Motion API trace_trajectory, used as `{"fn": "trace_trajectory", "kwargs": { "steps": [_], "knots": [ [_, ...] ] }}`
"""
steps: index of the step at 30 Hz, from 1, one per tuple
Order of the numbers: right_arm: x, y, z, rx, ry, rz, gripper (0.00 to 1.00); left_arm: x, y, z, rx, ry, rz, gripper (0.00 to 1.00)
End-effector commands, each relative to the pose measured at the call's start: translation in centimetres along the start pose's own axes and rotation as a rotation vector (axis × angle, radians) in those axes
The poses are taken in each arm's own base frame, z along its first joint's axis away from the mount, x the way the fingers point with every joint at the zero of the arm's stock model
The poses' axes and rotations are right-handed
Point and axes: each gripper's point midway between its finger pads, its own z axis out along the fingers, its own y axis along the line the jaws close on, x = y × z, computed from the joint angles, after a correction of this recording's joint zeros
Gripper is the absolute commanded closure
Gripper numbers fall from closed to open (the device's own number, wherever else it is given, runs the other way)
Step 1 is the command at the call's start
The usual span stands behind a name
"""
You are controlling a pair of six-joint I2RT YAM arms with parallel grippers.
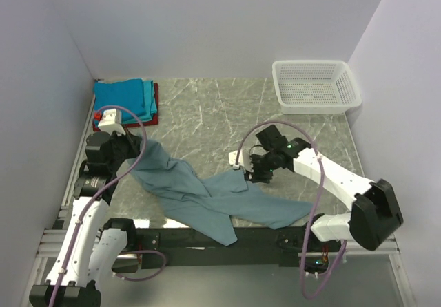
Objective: Fold and stack the t-shirts
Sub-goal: Flatten the tshirt out
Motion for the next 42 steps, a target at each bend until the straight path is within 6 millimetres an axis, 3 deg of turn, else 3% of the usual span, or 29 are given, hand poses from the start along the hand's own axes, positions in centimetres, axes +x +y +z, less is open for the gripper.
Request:
{"fn": "trace_trajectory", "kwargs": {
  "steps": [1,5,10,20,31,37,42],
  "knots": [
    [-2.9,-4.1,2.2,0.102,-0.070,-0.214,0.53,-1.8,0.5,-0.2,-0.023,-0.097,0.024,1.00],
    [-3.0,-3.1,5.0,0.042,-0.046,-0.264,0.54,-2.0,0.4,0.0,-0.018,-0.097,0.029,1.00],
    [-2.1,-1.1,6.8,-0.015,-0.003,-0.292,0.54,-1.8,0.3,0.2,-0.009,-0.090,0.033,1.00],
    [0.3,1.1,7.6,-0.093,0.049,-0.279,0.55,-1.8,0.3,0.2,-0.007,-0.086,0.036,1.00],
    [1.8,0.0,8.7,-0.070,0.128,-0.264,0.55,-1.7,0.3,0.1,-0.006,-0.086,0.033,1.00],
    [1.2,-0.5,8.2,-0.052,0.121,-0.270,0.76,-1.8,0.3,0.1,-0.008,-0.088,0.034,1.00],
    [-1.6,-2.1,4.8,0.037,0.045,-0.270,0.85,-1.7,0.5,0.2,-0.016,-0.085,0.035,1.00]
  ]
}}
